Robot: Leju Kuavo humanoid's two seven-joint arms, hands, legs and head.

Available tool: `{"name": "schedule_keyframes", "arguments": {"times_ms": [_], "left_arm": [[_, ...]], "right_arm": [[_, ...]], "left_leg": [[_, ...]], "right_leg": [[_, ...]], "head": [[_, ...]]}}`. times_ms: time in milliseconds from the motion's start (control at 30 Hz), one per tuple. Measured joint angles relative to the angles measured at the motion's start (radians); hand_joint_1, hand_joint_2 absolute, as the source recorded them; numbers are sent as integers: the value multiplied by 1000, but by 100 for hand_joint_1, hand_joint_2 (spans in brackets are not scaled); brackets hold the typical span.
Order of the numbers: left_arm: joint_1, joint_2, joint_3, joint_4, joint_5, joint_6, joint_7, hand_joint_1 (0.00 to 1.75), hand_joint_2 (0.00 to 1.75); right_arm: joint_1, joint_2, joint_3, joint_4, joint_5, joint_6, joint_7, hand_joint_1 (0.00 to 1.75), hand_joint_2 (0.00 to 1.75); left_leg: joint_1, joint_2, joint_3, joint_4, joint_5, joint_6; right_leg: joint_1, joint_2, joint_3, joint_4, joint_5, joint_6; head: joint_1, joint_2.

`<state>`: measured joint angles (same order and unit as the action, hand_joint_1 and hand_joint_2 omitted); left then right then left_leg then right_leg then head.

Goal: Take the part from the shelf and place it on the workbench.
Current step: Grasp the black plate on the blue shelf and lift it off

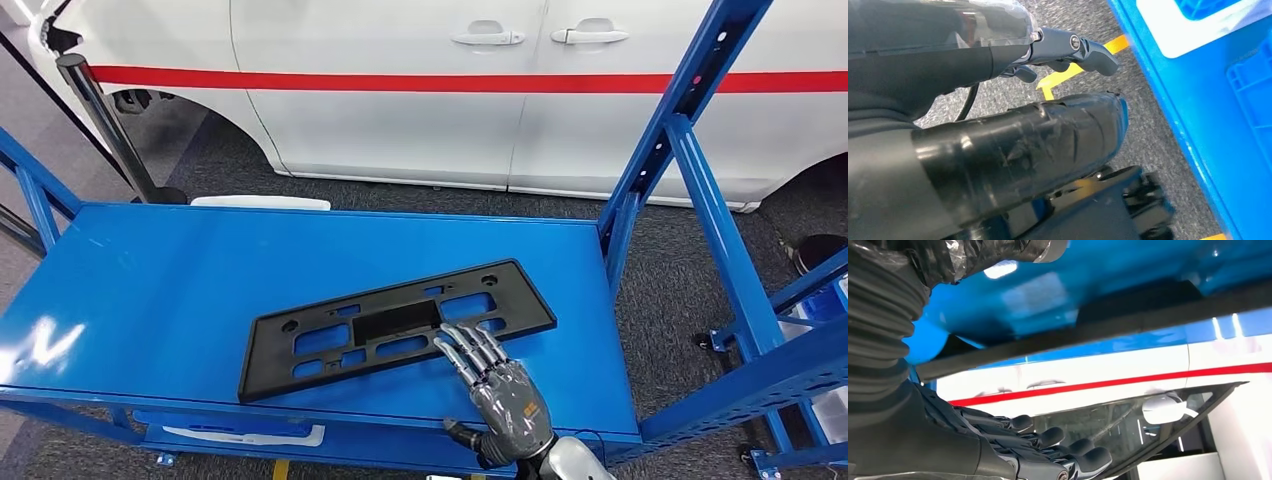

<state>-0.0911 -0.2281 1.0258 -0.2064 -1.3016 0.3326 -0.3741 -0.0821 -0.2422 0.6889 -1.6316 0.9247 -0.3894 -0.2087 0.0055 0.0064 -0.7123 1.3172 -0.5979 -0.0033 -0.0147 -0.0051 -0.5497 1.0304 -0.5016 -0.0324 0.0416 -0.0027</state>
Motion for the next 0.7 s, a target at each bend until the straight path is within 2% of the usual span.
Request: {"name": "schedule_keyframes", "arguments": {"times_ms": [33, 67, 133, 167, 200, 267, 333, 400, 467, 500, 533, 567, 633, 667, 700], "left_arm": [[0, 0, 0, 0, 0, 0, 0, 0, 0], [1, 0, 0, 0, 0, 0, 0, 0, 0], [0, 1, 0, 0, 0, 0, 0, 0, 0], [0, 1, 0, 0, 0, 0, 0, 0, 0], [-1, 1, 0, 0, 0, 0, 0, 0, 0], [0, 1, 0, 0, -1, 0, 0, 0, 0], [0, 1, 0, 0, -3, 0, 0, 0, 0], [-1, 0, 0, 0, -5, -1, 0, 0, 0], [-2, 0, 0, 0, -6, -1, 0, 0, 0], [-1, 0, 0, 0, -6, -1, 0, 0, 0], [-1, 0, 0, 0, -6, -1, 0, 0, 0], [0, 0, 0, 0, -6, -1, 0, 0, 0], [0, 0, 0, 0, -6, -2, 0, 0, 0], [0, 0, 0, 0, -5, -2, 0, 0, 0], [-1, 0, 0, 0, -4, -2, 0, 0, 0]], "right_arm": [[2, 0, -4, 0, 3, -1, 1, 0, 175], [3, 0, -9, 0, 6, -2, 2, 0, 175], [4, 0, -19, -2, 12, -4, 7, 0, 175], [4, -1, -25, -4, 13, -4, 8, 0, 175], [4, -1, -29, -5, 14, -4, 10, 0, 175], [3, -2, -37, -6, 17, -2, 12, 0, 175], [0, -7, -46, -5, 20, 7, 19, 0, 175], [-6, -15, -56, -4, 22, 24, 27, 0, 175], [-11, -27, -65, 2, 22, 46, 35, 0, 175], [-12, -34, -68, 6, 23, 58, 40, 0, 175], [-14, -43, -73, 10, 26, 70, 47, 0, 175], [-16, -51, -77, 15, 29, 82, 55, 0, 175], [-23, -67, -88, 22, 33, 103, 69, 0, 175], [-27, -74, -92, 24, 33, 113, 74, 0, 175], [-29, -81, -95, 25, 32, 121, 76, 0, 175]], "left_leg": [[0, 0, 16, -19, 17, 1], [0, 0, 47, -65, 44, 3], [-2, -1, 131, -203, 96, 12], [-4, -2, 162, -257, 109, 16], [-7, -2, 178, -289, 110, 20], [-10, -2, 180, -306, 110, 27], [-6, 0, 181, -320, 119, 40], [-3, 3, 181, -330, 128, 53], [-4, 3, 175, -329, 131, 58], [-4, 3, 173, -328, 131, 58], [-4, 2, 172, -325, 131, 58], [-3, 2, 171, -322, 130, 57], [-3, 1, 169, -312, 125, 50], [-4, 0, 166, -304, 122, 46], [-5, 0, 161, -298, 120, 40]], "right_leg": [[0, 0, -2, 1, 1, 1], [1, 0, -3, 2, 2, 1], [2, 1, -5, 4, 4, 4], [3, 1, -6, 4, 5, 8], [3, 2, -8, 4, 8, 12], [3, 2, -10, 2, 14, 24], [2, 2, -15, 12, 3, 34], [1, 3, -50, 86, -45, 40], [-1, 4, -110, 214, -105, 46], [-2, 3, -131, 260, -116, 48], [-4, 3, -136, 270, -107, 51], [-6, 3, -121, 241, -79, 53], [-11, 3, -58, 115, -14, 54], [-11, 4, -35, 62, 3, 52], [-9, 4, -23, 31, 9, 50]], "head": [[0, 0], [0, 0], [0, 0], [0, 0], [0, 0], [0, 0], [1, 0], [1, 0], [2, 0], [2, 0], [2, 0], [2, 0], [2, 0], [2, 0], [1, 0]]}}
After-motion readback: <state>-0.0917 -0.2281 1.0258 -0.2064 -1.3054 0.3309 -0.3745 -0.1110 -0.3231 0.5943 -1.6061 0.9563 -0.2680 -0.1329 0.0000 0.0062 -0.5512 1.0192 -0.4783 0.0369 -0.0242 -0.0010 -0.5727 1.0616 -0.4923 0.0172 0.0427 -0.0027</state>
